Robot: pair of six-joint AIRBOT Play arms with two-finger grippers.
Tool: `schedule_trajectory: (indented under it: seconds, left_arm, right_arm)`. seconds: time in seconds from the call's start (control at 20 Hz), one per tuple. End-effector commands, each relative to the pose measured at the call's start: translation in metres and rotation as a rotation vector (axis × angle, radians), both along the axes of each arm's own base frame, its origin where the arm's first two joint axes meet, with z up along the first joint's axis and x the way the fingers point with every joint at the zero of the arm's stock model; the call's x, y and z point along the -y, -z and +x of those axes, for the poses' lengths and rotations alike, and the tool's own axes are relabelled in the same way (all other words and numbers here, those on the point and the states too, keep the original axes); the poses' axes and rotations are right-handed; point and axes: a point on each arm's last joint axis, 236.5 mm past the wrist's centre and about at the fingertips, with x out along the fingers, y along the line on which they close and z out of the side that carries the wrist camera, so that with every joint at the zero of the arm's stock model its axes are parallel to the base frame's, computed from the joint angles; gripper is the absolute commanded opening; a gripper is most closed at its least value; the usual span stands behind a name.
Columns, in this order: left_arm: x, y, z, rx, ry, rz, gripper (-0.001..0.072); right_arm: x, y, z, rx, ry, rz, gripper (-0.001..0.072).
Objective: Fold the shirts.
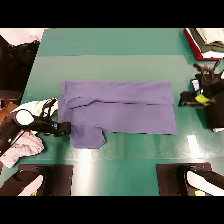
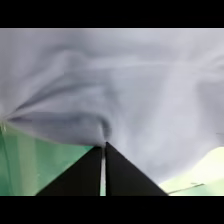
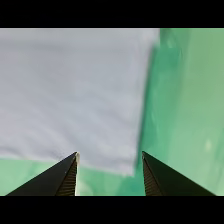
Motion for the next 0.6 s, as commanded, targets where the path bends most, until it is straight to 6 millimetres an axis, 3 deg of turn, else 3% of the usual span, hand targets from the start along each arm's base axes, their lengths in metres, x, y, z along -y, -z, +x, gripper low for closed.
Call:
schedule_trajectory:
  seconds: [0.0,0.1,0.3,0.5,0.55]
  left_arm:
    - [0.003,-0.020,0.010,0.048,0.054,-0.005,0.0027]
    - [0.004,-0.024,0.015,0.064,0.051,-0.006,0.0027]
    - [0.004,-0.024,0.014,0.061,0.052,-0.006,0.0027]
    - [0.004,-0.023,0.011,0.052,0.067,-0.005,0.0027]
    - [0.004,-0.023,0.010,0.050,0.068,-0.005,0.0027]
  right_arm:
    - [0.015,0.049,-0.055,-0.140,0.058,-0.006,0.0453]
    - [0.013,0.075,-0.076,-0.179,0.094,0.030,0.0453]
    - [-0.003,0.105,-0.084,-0.197,0.137,0.107,0.0453]
    - [-0.012,0.117,-0.081,-0.209,0.099,0.100,0.0450]
    - [-0.014,0.117,-0.079,-0.199,0.086,0.097,0.0409]
